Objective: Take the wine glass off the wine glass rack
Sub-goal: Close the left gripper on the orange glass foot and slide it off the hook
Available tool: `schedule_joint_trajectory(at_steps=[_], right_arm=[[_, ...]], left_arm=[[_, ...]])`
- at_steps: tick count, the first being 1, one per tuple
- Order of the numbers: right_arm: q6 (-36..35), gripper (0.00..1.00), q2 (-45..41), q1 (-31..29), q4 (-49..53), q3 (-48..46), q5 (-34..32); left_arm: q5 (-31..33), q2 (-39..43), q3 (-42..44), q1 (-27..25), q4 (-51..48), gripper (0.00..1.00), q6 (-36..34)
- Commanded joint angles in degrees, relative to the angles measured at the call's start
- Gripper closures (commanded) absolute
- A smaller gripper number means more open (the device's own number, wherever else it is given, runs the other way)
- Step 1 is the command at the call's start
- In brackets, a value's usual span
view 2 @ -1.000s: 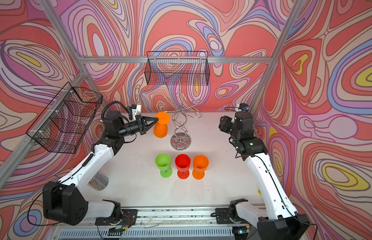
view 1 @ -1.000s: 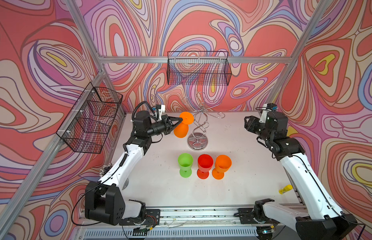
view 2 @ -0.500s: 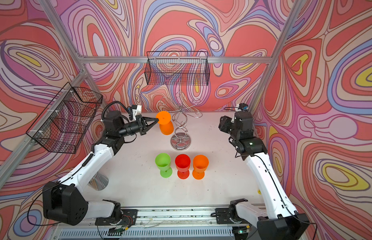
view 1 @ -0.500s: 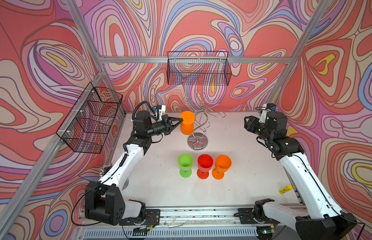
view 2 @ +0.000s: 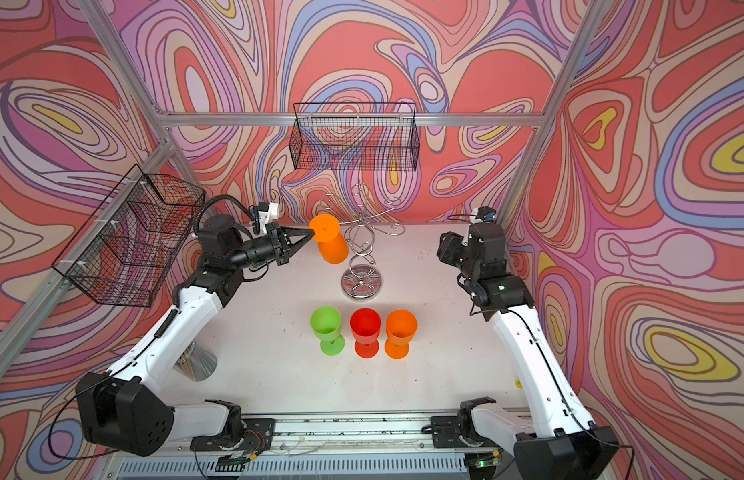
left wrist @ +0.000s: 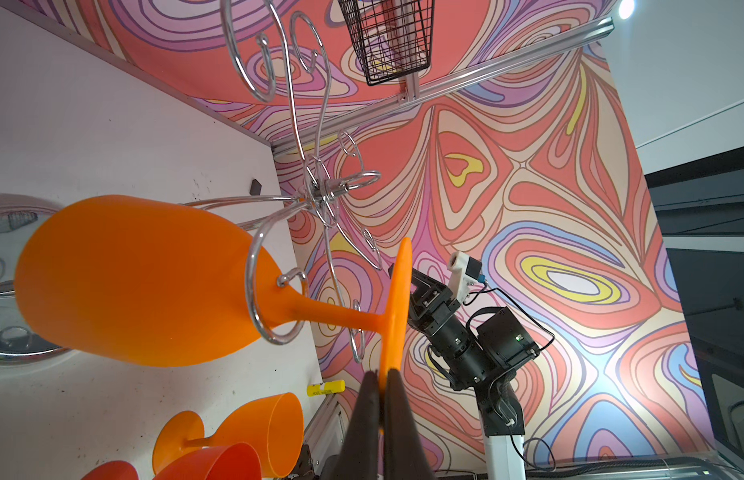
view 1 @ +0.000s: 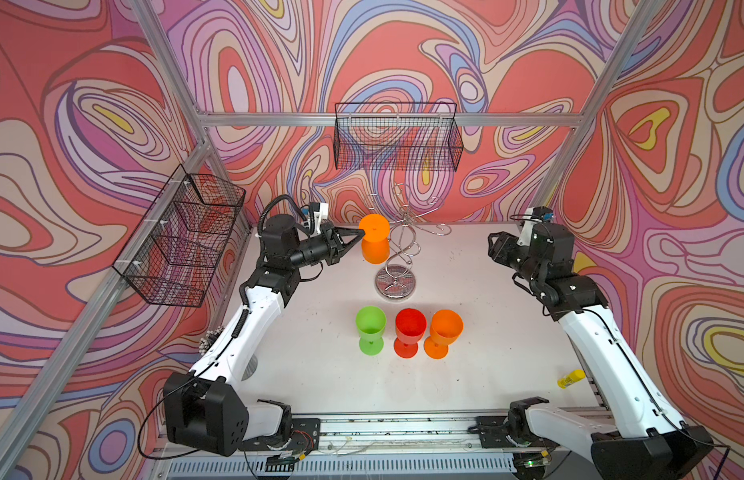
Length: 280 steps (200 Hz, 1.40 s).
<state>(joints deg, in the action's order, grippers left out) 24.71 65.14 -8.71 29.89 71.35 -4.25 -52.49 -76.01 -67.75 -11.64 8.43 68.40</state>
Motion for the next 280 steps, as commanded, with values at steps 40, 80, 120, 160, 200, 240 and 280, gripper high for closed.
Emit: schedule_joint_trajectory(at_steps=[40, 80, 120, 160, 200, 240, 280], right_arm=[[-0.29, 0.4, -0.81, -0.09, -0.52, -1.48, -0.74], [-0.28, 0.4, -0.9, -0.1, -0.57, -1.85, -0.74], [-0.38, 0.4, -1.16, -0.08, -0.5, -2.01, -1.01], [-0.66, 0.4, -1.51, -0.06, -0.26, -2.25, -1.74], [-1.12, 0.4, -1.42, -0.01, -0.11, -2.19, -2.03], [-1.31, 0.4, -1.35, 0.0, -0.34, -2.34, -2.42], [-1.45, 0.4, -0.92, 0.15, -0.71, -2.58, -2.25]], left_arm=[[-0.22, 3.18, -1.34, 0.89, -5.29, 1.0, -0.09], [-0.52, 3.24, -1.85, 2.21, -6.31, 1.0, 0.46], [-0.18, 1.35, -2.99, 2.76, -6.84, 1.0, 0.93], [-0.73, -1.61, -4.08, 2.85, -2.25, 1.0, 5.03], [-0.6, -3.89, -7.29, 2.85, -3.11, 1.0, 5.31], [-0.5, -4.94, -7.92, 2.85, -3.36, 1.0, 6.22], [0.64, -4.84, -9.96, 2.85, -6.71, 1.0, 5.72]])
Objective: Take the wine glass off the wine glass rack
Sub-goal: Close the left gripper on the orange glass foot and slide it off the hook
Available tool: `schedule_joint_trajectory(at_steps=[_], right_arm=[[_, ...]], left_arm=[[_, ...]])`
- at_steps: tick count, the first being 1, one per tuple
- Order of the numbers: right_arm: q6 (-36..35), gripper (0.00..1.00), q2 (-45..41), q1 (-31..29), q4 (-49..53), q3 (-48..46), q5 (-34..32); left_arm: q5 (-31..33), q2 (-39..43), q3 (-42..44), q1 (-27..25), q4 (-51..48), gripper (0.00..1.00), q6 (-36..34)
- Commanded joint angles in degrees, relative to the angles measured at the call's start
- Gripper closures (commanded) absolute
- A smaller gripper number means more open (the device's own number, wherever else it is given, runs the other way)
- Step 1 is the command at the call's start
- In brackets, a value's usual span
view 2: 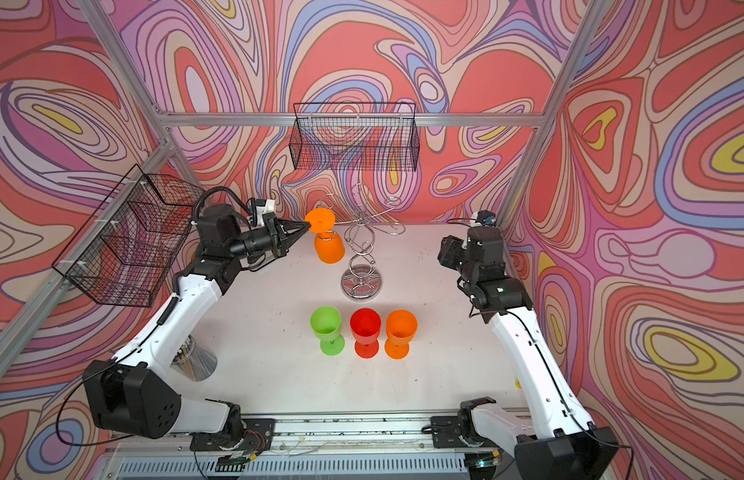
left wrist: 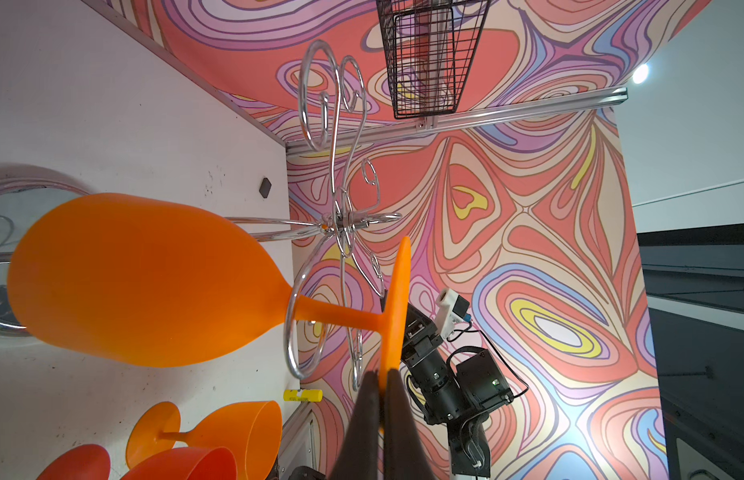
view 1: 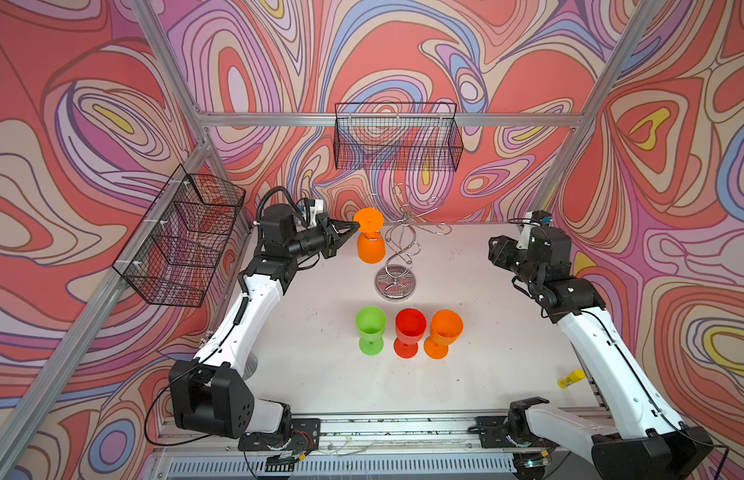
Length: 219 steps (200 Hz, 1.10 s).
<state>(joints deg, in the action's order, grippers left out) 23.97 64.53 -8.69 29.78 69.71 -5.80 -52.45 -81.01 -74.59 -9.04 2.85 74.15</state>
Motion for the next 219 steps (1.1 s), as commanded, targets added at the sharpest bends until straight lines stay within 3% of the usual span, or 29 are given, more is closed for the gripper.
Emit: schedule_joint_trajectory(at_steps=[1, 36, 142, 219], right_arm=[[-0.69, 0.4, -0.3, 0.14, -0.6, -0.92, -0.66], [-1.02, 0.4, -0.26, 0.28, -0.81, -0.98, -0.61], [-1.38, 0.4, -0.98, 0.69, -0.64, -1.95, -1.29], [-1.32, 0.4, -0.82, 0.95, -0.66, -1.93, -1.04]], left_arm=[[0.64, 0.16, -3.2, 0.25, -1.34, 1.0, -0.13], [1.12, -0.53, -5.37, 0.18, -4.76, 1.0, -1.59], [0.77, -4.44, -7.49, -3.74, -2.43, 1.0, -0.36], [0.32, -3.07, -4.87, -6.34, -1.91, 1.0, -0.21]])
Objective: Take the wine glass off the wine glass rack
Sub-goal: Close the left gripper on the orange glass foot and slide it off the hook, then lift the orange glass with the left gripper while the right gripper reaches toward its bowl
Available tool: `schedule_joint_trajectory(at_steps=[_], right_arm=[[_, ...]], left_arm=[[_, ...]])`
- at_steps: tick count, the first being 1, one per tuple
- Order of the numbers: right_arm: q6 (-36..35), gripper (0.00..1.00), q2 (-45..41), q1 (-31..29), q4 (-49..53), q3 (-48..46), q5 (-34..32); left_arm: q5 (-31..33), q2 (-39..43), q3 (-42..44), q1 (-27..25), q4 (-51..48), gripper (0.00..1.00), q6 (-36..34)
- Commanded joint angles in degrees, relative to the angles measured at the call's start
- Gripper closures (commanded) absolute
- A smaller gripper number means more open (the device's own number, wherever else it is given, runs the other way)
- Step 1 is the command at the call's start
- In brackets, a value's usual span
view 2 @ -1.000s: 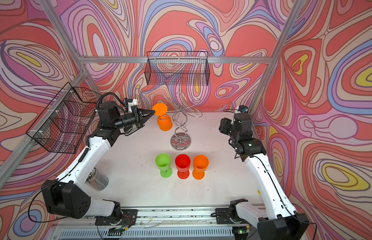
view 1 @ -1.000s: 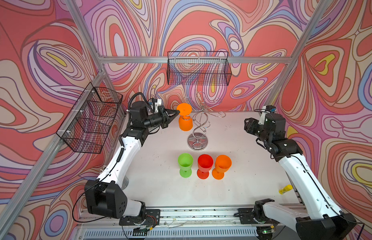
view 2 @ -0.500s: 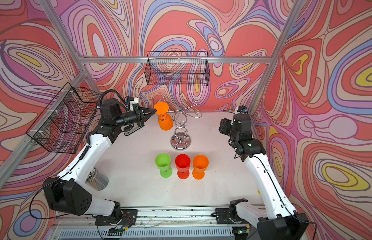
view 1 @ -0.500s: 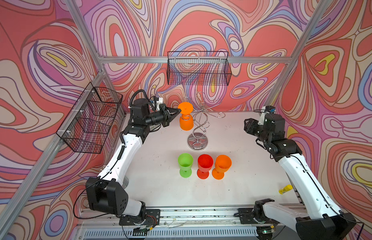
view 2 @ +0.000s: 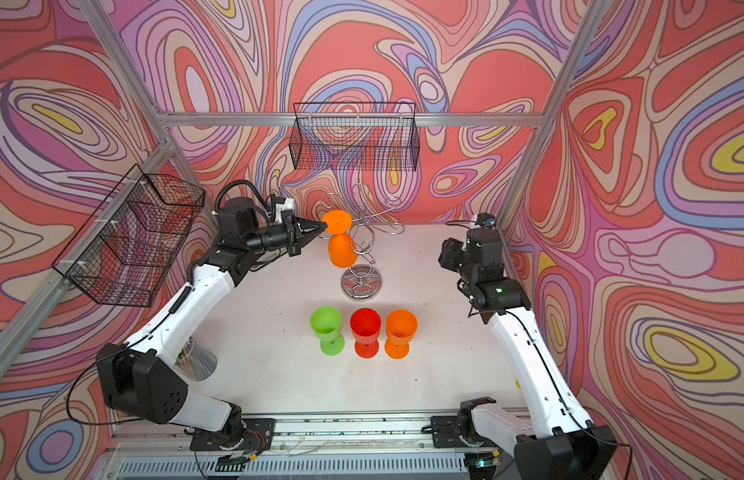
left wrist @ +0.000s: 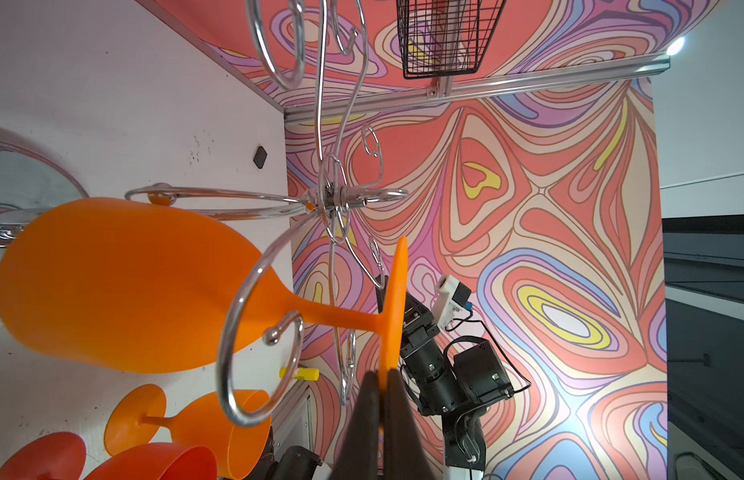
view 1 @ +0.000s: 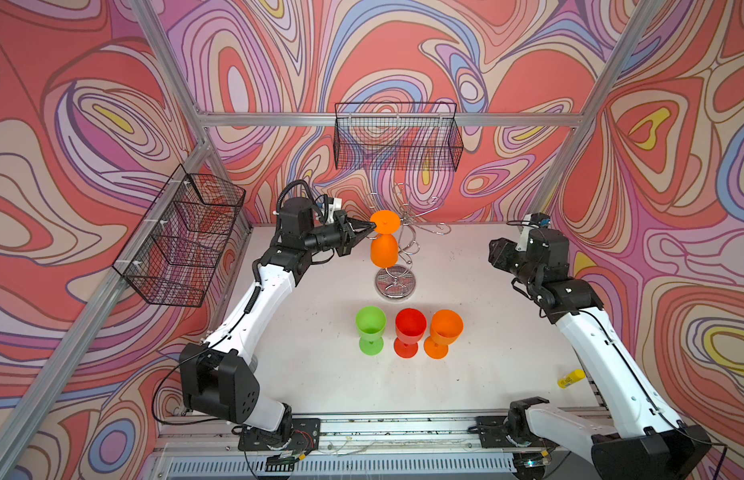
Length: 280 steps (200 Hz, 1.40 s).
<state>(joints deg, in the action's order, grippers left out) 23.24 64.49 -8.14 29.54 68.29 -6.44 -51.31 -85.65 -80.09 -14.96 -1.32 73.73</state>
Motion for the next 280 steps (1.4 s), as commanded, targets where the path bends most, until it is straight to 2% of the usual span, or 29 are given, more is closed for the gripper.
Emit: schedule_joint_trajectory(at_steps=[1, 110, 137, 164, 215, 228, 253, 280], right_arm=[[-0.58, 0.4, -0.77, 0.41, -0.39, -0.48, -0.41], [0.58, 0.4, -0.4, 0.35, -0.79, 0.09, 1.59], [0.29, 0.4, -0.91, 0.39, -1.91, 0.0, 4.51], [0.08, 0.4, -2.19, 0.41, -4.74, -0.26, 11.39], [2.23, 0.4, -2.96, 0.41, -11.07, -0.31, 25.02], [3.58, 0.41, -3.2, 0.41, -14.79, -0.98, 30.96], [8.24, 0.42, -3.71, 0.41, -26.04, -3.54, 43.75], [16.27, 0.4, -2.72, 0.4, -39.56, -6.34, 52.08]], left_arm=[[-0.81, 1.64, 0.68, -0.46, 2.24, 1.0, 0.2], [-0.46, 14.59, 10.59, -0.55, -0.72, 1.0, 0.2], [-0.63, 19.19, 12.04, -0.6, -1.42, 1.0, 0.38], [-0.6, 23.8, 12.72, -0.58, -4.9, 1.0, -1.35], [-4.81, 28.6, 15.99, -0.59, 7.05, 1.0, 6.03], [-5.95, 28.82, 15.11, -0.58, 10.07, 1.0, 7.38], [-7.14, 29.23, 11.26, -0.58, 10.84, 1.0, 5.53], [-7.84, 28.3, 9.19, -0.6, 19.6, 1.0, 8.17]])
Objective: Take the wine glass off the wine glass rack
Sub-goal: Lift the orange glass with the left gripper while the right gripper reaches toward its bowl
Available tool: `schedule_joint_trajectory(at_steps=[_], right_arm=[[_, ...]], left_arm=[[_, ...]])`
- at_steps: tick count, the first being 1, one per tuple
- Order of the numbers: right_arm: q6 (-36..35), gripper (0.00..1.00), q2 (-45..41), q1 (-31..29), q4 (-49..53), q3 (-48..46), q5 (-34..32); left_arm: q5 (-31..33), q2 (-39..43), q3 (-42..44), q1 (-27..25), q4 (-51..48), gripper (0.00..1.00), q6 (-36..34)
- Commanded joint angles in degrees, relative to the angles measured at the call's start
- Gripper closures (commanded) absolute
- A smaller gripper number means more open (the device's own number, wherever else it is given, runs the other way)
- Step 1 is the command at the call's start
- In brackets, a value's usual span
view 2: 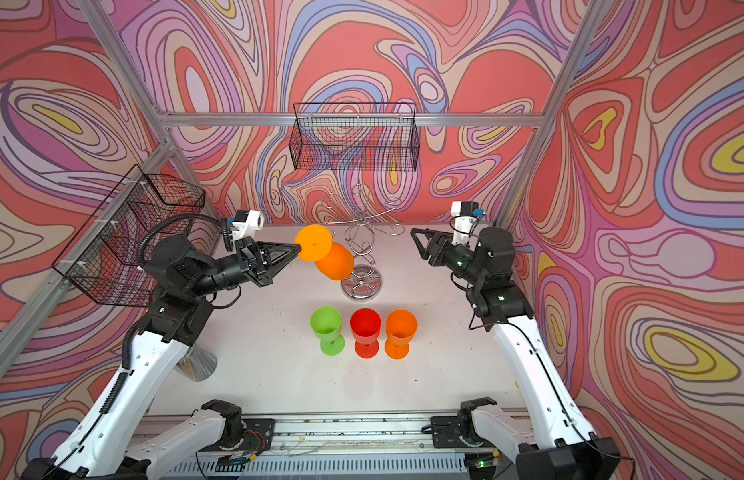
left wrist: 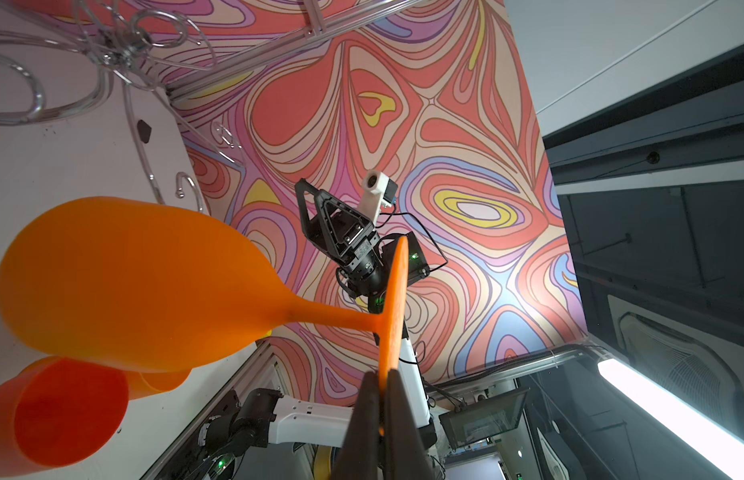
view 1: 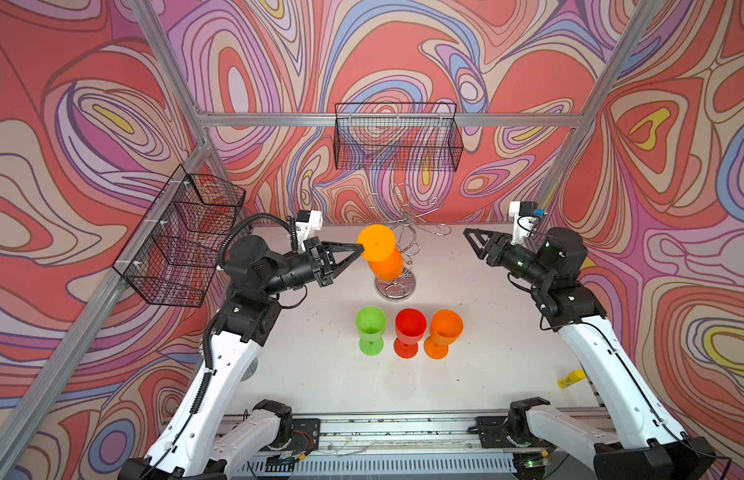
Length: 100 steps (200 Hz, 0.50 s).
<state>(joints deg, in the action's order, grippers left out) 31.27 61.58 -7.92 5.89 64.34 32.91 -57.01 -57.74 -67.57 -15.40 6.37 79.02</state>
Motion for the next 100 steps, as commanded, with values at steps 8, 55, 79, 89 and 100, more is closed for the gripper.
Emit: schedule_joint_trajectory(at_steps=[8, 55, 79, 89, 100], right_arm=[[11.47, 0.38, 0.9, 0.19, -21.05, -3.46, 15.01], [31.69, 0.34, 7.68, 0.06, -52.58, -6.67, 22.41], [38.38, 0.33, 11.89, -0.57, -64.27, -6.14, 22.7], [40.08, 0.33, 13.54, -1.16, -67.21, -5.45, 22.8], [41.13, 0.33, 15.26, -2.01, -69.87, -4.65, 22.89]], left_arm=[[-2.14, -0.2, -3.36, -0.15, 16.25, 1.0, 4.98], [-1.05, -6.37, -4.01, -0.16, 38.01, 1.0, 15.38], [0.36, -9.8, -4.47, -0.33, 46.91, 1.0, 19.75], [0.73, -11.28, -4.95, -0.44, 50.34, 1.0, 21.56], [1.26, -12.51, -5.33, -0.73, 53.08, 1.0, 22.93]])
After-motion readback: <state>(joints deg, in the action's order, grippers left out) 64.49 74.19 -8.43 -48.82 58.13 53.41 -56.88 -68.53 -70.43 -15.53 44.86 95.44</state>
